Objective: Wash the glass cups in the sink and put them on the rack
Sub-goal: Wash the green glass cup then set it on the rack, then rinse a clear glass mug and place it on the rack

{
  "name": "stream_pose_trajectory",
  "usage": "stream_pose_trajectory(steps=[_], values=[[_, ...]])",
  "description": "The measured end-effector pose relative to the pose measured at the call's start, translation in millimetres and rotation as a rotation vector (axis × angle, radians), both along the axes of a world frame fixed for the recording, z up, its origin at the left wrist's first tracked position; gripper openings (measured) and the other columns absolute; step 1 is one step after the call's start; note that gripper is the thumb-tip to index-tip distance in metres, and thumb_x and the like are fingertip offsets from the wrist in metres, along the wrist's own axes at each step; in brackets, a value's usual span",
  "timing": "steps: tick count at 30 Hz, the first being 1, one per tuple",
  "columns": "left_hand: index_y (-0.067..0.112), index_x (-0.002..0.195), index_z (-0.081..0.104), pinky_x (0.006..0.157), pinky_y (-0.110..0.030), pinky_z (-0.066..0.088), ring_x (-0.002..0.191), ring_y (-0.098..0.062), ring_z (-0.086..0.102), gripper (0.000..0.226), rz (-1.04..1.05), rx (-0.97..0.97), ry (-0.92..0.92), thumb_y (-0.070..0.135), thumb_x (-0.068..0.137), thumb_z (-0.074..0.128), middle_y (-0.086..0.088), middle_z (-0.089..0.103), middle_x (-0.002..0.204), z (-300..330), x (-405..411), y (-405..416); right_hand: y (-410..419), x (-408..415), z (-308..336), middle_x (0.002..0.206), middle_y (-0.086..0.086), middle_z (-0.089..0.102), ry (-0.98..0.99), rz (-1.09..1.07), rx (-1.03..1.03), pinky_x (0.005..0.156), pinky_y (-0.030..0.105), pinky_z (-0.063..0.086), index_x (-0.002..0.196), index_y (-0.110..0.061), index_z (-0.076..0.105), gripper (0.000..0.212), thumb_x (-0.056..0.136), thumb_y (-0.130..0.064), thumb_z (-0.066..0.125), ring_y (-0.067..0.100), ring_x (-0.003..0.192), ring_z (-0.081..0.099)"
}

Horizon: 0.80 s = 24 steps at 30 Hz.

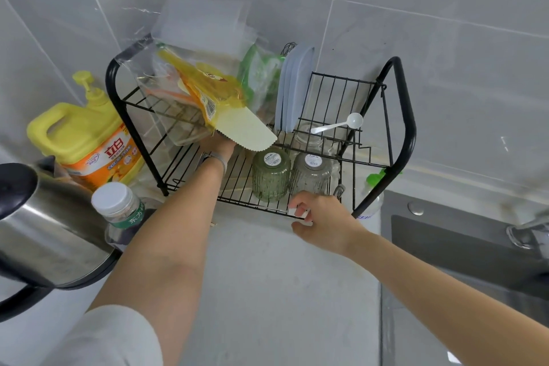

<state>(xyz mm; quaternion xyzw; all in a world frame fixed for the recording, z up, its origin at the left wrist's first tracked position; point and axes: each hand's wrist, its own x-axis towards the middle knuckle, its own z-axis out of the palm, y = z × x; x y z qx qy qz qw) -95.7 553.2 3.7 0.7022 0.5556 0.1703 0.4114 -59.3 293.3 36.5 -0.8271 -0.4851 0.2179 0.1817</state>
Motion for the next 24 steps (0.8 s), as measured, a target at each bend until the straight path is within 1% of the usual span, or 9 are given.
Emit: stream_pose_trajectory(steps=[2, 5, 7, 8, 9, 11, 14, 18, 24], values=[[0.002, 0.14, 0.042, 0.103, -0.036, 0.037, 0.131, -0.032, 0.045, 0.047, -0.025, 0.012, -0.006, 0.016, 0.097, 0.054, -0.016, 0.045, 0.144, 1, -1, -4, -1, 0, -1, 0.098, -0.009, 0.06, 0.004, 0.004, 0.0, 0.078, 0.024, 0.048, 0.118, -0.021, 0.058, 0.033, 0.085, -0.021, 0.062, 0.011, 0.084, 0.057], [0.006, 0.131, 0.051, 0.093, -0.028, 0.037, 0.123, -0.024, 0.049, 0.042, -0.046, 0.037, -0.23, 0.019, 0.092, 0.06, -0.012, 0.053, 0.135, -2, 1, -6, -4, 0, -4, 0.097, -0.009, 0.059, 0.028, -0.01, 0.005, 0.077, 0.022, 0.047, 0.119, -0.022, 0.058, 0.034, 0.085, -0.021, 0.063, 0.011, 0.082, 0.056], [0.009, 0.115, 0.058, 0.092, -0.032, 0.043, 0.117, -0.029, 0.056, 0.046, 0.037, 0.044, -0.295, 0.034, 0.077, 0.061, -0.009, 0.06, 0.122, -10, -2, -6, -7, 1, -5, 0.1, -0.008, 0.06, 0.049, -0.026, -0.008, 0.077, 0.022, 0.047, 0.12, -0.022, 0.058, 0.035, 0.086, -0.021, 0.062, 0.012, 0.085, 0.059], [0.009, 0.118, 0.058, 0.094, -0.037, 0.048, 0.115, -0.03, 0.057, 0.053, 0.097, 0.058, -0.321, 0.037, 0.072, 0.06, -0.008, 0.06, 0.123, -16, -4, -7, -9, 1, -6, 0.101, -0.007, 0.061, 0.06, -0.035, -0.016, 0.076, 0.022, 0.048, 0.121, -0.022, 0.058, 0.035, 0.086, -0.022, 0.062, 0.013, 0.086, 0.06], [0.011, 0.124, 0.055, 0.097, -0.04, 0.05, 0.116, -0.028, 0.057, 0.056, 0.159, 0.079, -0.355, 0.034, 0.074, 0.062, -0.008, 0.058, 0.127, -19, -7, -12, -12, 1, -7, 0.101, -0.007, 0.061, 0.07, -0.046, -0.021, 0.076, 0.022, 0.049, 0.12, -0.021, 0.058, 0.035, 0.086, -0.022, 0.062, 0.013, 0.086, 0.061], [0.012, 0.139, 0.044, 0.106, -0.033, 0.042, 0.127, -0.022, 0.05, 0.059, 0.272, 0.14, -0.473, 0.014, 0.084, 0.065, -0.009, 0.05, 0.14, -14, -16, -45, -18, -1, -10, 0.099, -0.008, 0.061, 0.108, -0.081, -0.021, 0.072, 0.019, 0.048, 0.119, -0.021, 0.058, 0.033, 0.086, -0.021, 0.062, 0.012, 0.081, 0.061], [0.007, 0.145, 0.034, 0.113, -0.027, 0.031, 0.137, -0.02, 0.039, 0.065, 0.303, 0.196, -0.57, -0.004, 0.086, 0.06, -0.009, 0.04, 0.148, -9, -32, -114, -31, -7, -17, 0.097, -0.009, 0.061, 0.183, -0.141, -0.009, 0.07, 0.018, 0.049, 0.114, -0.021, 0.061, 0.028, 0.086, -0.019, 0.063, 0.01, 0.076, 0.059], [0.004, 0.13, 0.049, 0.106, -0.025, 0.039, 0.121, -0.018, 0.051, 0.049, 0.162, 0.317, -0.617, -0.008, 0.083, 0.059, -0.003, 0.053, 0.127, -22, -60, -187, -55, -12, -24, 0.097, -0.008, 0.063, 0.195, -0.155, -0.022, 0.074, 0.021, 0.05, 0.113, -0.02, 0.062, 0.027, 0.086, -0.02, 0.063, 0.011, 0.076, 0.059], [0.009, 0.118, 0.057, 0.091, -0.018, 0.04, 0.105, -0.014, 0.056, 0.041, -0.191, 0.471, -0.439, -0.004, 0.079, 0.061, 0.002, 0.059, 0.112, -23, -84, -253, -109, 0, -29, 0.1, -0.01, 0.062, 0.147, -0.182, -0.103, 0.072, 0.023, 0.048, 0.113, -0.024, 0.06, 0.03, 0.084, -0.026, 0.062, 0.01, 0.075, 0.057]])
